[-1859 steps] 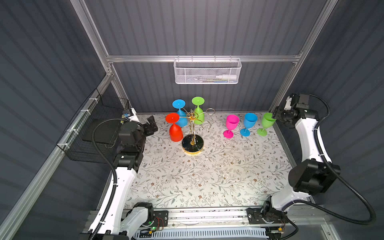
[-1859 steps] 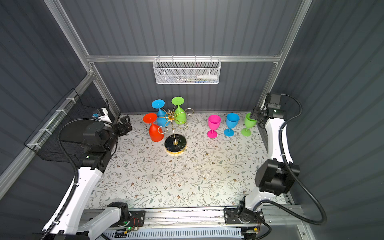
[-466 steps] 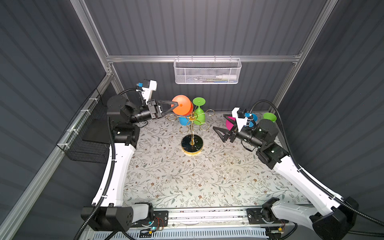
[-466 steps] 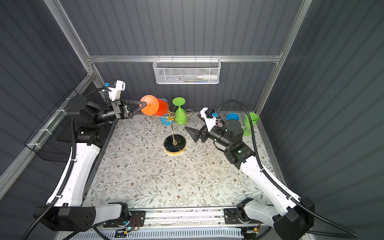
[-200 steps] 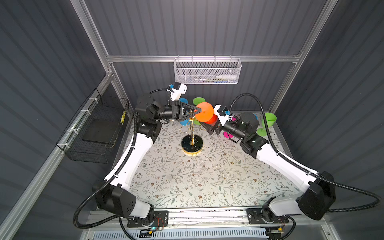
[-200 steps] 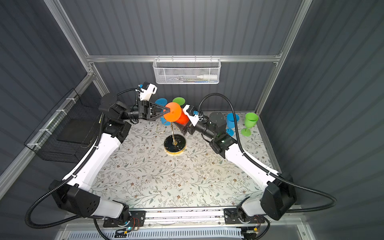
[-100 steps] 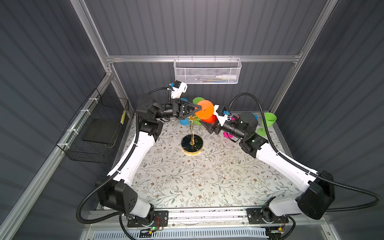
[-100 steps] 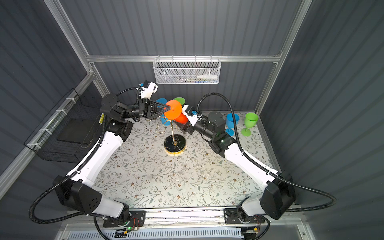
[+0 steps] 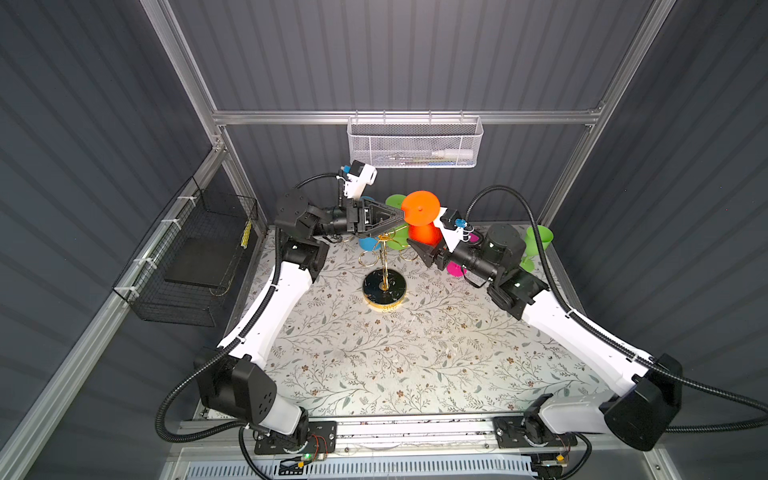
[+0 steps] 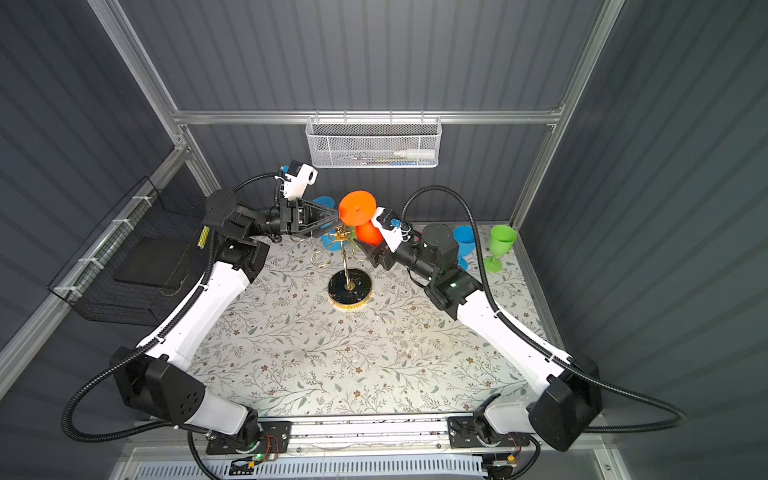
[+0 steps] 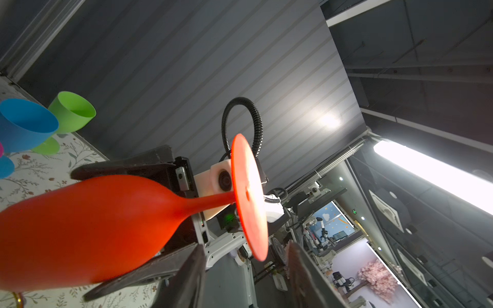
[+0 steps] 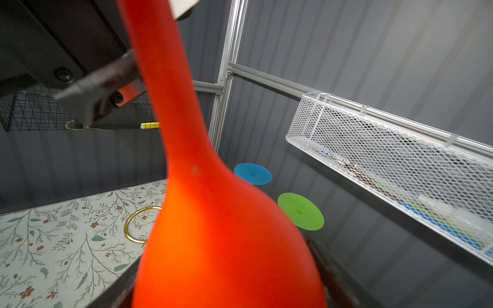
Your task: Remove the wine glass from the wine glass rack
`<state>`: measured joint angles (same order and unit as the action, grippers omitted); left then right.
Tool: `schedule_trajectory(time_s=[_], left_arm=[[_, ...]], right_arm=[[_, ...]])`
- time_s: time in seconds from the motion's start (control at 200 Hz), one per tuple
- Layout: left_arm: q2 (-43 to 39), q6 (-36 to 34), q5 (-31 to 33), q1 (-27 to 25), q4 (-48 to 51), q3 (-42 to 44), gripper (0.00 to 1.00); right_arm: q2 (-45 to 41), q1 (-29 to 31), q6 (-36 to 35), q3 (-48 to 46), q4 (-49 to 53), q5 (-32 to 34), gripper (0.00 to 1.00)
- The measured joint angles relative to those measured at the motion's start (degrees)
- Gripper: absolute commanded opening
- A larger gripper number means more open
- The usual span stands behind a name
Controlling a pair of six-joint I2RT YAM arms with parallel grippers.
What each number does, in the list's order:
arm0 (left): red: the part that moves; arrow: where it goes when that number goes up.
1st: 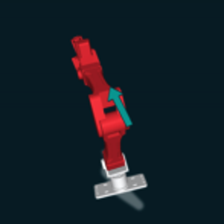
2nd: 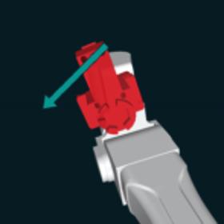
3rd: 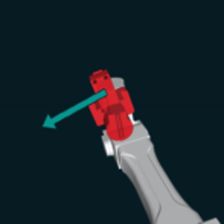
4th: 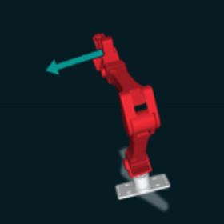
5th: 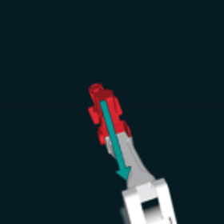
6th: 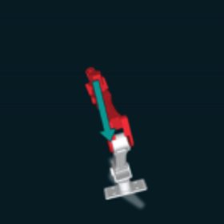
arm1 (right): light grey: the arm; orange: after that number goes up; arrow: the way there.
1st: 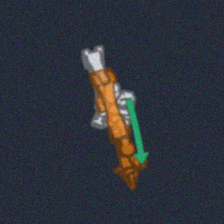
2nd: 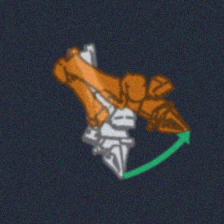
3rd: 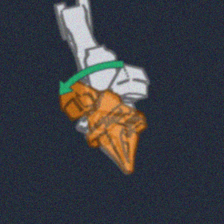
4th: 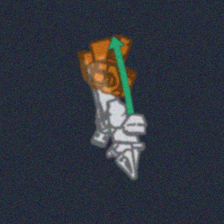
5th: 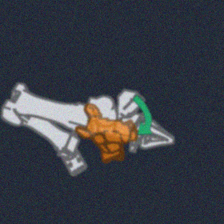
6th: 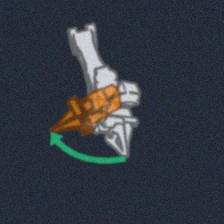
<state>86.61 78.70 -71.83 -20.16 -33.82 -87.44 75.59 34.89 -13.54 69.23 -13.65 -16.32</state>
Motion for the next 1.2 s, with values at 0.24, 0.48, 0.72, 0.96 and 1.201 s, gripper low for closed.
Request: schedule_trajectory(time_s=[0.24, 0.48, 0.72, 0.96, 1.201], left_arm=[[-0.4, -26.8, 7.7, -0.1, 19.9, -4.4, 0.63], [-7.3, -56.4, 27.2, -0.5, 20.6, 6.9, 0.61], [-6.3, -82.3, 30.1, -3.1, 12.2, 13.4, 0.56], [-4.4, -98.6, 27.5, -4.6, 6.3, 14.2, 0.53], [-2.4, -105.9, 25.0, -5.4, 5.4, 14.2, 0.49]], right_arm=[[-5.7, 0.0, 4.3, 2.5, 14.1, 2.9, 0.59], [-10.1, -0.5, 9.5, 6.1, 30.2, 4.6, 0.59], [-9.6, -2.5, 13.2, 9.0, 41.2, 3.5, 0.57], [-5.6, -4.6, 15.3, 10.0, 45.9, 0.5, 0.56], [-2.8, -4.7, 16.3, 11.5, 47.4, -2.6, 0.54]])
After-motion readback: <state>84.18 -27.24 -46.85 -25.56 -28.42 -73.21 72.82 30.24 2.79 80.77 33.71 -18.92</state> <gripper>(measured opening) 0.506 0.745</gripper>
